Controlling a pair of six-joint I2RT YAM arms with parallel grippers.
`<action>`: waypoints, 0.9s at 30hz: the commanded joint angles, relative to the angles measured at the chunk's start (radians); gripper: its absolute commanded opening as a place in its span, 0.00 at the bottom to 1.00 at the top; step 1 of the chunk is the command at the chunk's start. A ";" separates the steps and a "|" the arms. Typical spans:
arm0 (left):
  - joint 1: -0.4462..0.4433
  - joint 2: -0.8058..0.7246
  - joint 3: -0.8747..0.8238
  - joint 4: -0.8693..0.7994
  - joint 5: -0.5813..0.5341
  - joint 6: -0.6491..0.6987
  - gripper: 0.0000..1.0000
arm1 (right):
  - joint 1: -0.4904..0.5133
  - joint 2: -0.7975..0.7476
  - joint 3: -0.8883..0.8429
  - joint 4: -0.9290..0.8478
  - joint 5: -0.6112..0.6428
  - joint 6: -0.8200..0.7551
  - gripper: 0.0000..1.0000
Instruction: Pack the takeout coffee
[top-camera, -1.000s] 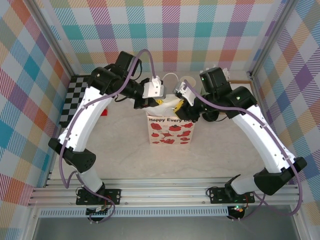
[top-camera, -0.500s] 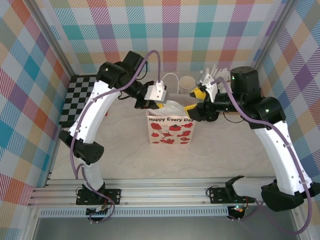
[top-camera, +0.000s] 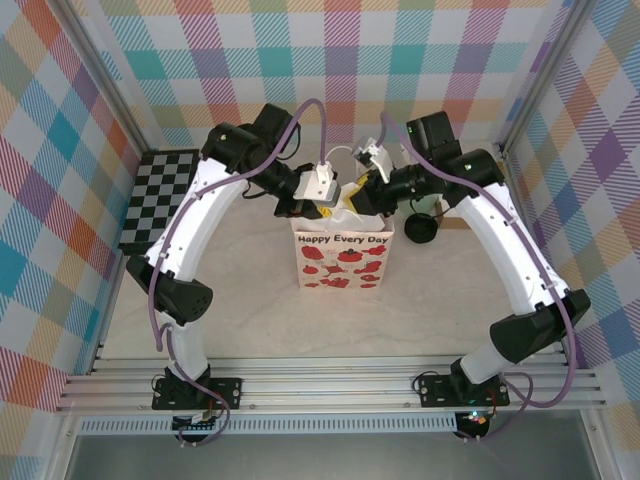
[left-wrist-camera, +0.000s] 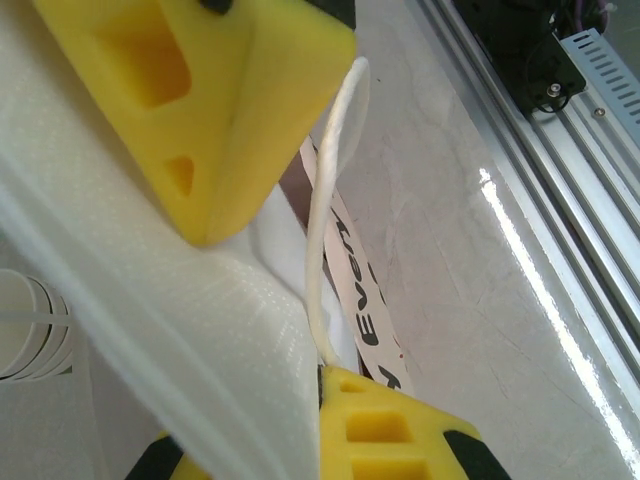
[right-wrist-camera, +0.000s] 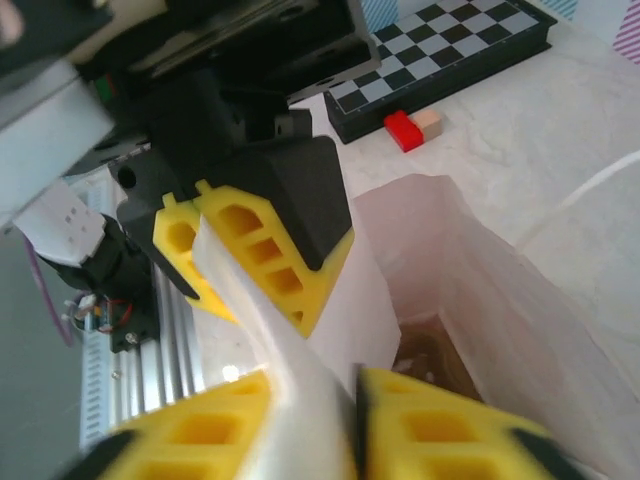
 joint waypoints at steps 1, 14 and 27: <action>0.025 -0.025 0.022 0.001 0.048 0.008 0.03 | -0.001 -0.018 0.061 -0.037 -0.089 -0.001 0.13; 0.054 -0.021 0.022 0.028 0.143 0.012 0.06 | 0.001 -0.121 -0.150 0.096 0.150 0.277 0.00; 0.177 -0.203 -0.187 0.410 0.271 -0.389 0.72 | 0.006 0.003 -0.041 -0.022 0.232 0.556 0.00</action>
